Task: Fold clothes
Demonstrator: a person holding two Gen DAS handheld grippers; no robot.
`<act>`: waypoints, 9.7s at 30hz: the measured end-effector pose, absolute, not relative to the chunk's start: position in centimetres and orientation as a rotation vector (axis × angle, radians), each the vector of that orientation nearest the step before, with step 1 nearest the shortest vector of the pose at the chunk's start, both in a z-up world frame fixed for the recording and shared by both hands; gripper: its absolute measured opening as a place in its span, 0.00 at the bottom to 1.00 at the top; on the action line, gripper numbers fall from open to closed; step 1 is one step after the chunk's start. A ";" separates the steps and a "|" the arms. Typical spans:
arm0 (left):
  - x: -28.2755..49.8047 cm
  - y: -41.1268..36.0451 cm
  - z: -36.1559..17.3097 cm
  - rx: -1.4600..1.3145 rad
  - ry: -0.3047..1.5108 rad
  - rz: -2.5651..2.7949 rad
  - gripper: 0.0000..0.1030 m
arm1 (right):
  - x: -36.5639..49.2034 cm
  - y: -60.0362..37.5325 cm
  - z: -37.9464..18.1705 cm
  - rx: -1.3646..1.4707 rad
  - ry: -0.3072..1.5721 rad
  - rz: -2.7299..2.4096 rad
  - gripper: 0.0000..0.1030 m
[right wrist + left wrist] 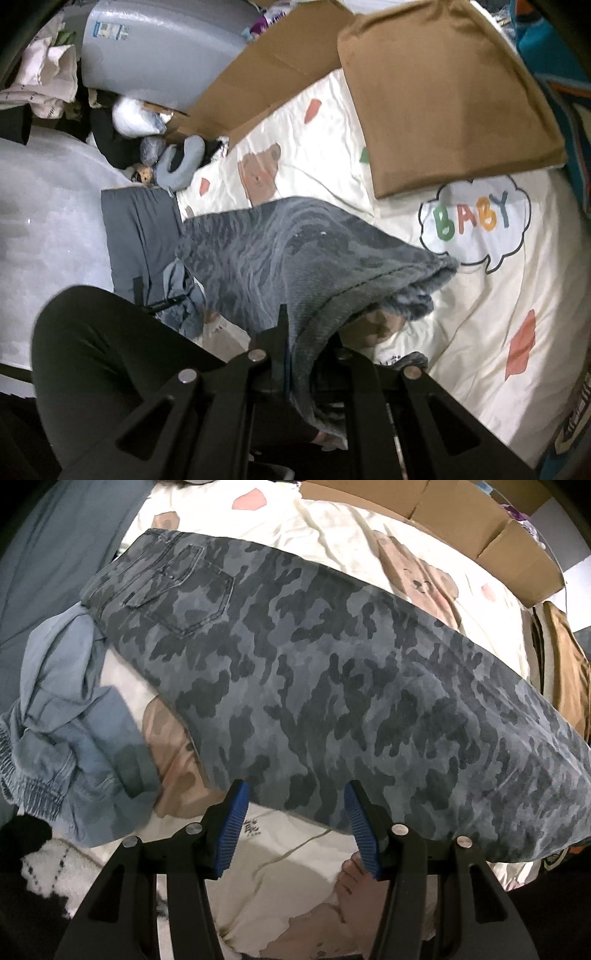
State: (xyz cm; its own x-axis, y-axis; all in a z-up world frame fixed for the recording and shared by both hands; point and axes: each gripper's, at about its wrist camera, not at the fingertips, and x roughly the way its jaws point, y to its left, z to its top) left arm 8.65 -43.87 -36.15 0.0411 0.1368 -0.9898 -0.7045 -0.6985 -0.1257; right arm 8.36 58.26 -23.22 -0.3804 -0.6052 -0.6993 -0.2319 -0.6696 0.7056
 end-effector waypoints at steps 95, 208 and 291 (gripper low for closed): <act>2.8 -55.9 -44.5 -1.643 -0.280 1.716 0.52 | -18.4 29.9 -0.9 1.797 -0.337 -1.965 0.06; -1.6 -64.9 -31.5 -1.665 -0.690 2.391 0.52 | -27.3 19.0 -31.2 1.532 -0.794 -1.844 0.78; 6.7 -78.2 -43.9 -1.260 -1.389 2.680 0.52 | -24.2 -3.5 -36.1 1.451 -0.362 -1.737 0.45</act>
